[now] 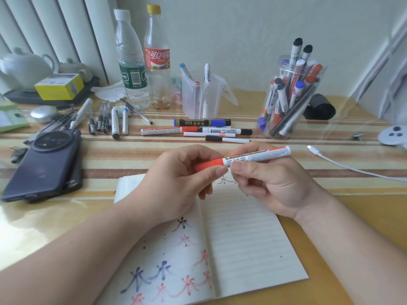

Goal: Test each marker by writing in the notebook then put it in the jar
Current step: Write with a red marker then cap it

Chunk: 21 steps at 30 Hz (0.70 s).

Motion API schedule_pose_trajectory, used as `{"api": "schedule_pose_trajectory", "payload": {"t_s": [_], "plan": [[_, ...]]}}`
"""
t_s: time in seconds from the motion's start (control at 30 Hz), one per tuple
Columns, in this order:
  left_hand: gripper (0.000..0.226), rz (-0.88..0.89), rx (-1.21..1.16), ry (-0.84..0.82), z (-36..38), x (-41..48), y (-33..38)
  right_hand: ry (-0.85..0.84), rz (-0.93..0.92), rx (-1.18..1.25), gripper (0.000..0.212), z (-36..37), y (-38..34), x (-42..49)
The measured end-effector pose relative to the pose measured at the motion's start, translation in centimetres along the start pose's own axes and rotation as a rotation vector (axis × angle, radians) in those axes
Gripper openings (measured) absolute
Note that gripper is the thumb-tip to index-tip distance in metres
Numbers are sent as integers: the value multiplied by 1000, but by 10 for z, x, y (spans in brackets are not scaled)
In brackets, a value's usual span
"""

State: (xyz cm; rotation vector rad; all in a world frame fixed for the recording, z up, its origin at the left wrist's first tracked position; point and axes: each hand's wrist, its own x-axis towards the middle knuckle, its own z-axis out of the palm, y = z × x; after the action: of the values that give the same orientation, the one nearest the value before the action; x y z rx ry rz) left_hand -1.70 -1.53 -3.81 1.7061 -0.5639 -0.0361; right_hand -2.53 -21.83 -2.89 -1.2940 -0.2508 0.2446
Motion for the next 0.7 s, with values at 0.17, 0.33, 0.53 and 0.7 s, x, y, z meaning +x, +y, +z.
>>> {"api": "schedule_pose_trajectory", "payload": {"t_s": [0.17, 0.33, 0.53, 0.7], "plan": [[16, 1, 27, 52, -2, 1, -5, 150, -16, 111, 29, -11, -6, 2], [30, 34, -78, 50, 1, -5, -1, 151, -22, -57, 11, -8, -1, 0], [48, 77, -92, 179, 4, -11, 8, 29, -40, 32, 16, 15, 0, -2], [53, 71, 44, 160, 1, -12, 11, 49, 17, 61, 15, 20, 4, -4]]}}
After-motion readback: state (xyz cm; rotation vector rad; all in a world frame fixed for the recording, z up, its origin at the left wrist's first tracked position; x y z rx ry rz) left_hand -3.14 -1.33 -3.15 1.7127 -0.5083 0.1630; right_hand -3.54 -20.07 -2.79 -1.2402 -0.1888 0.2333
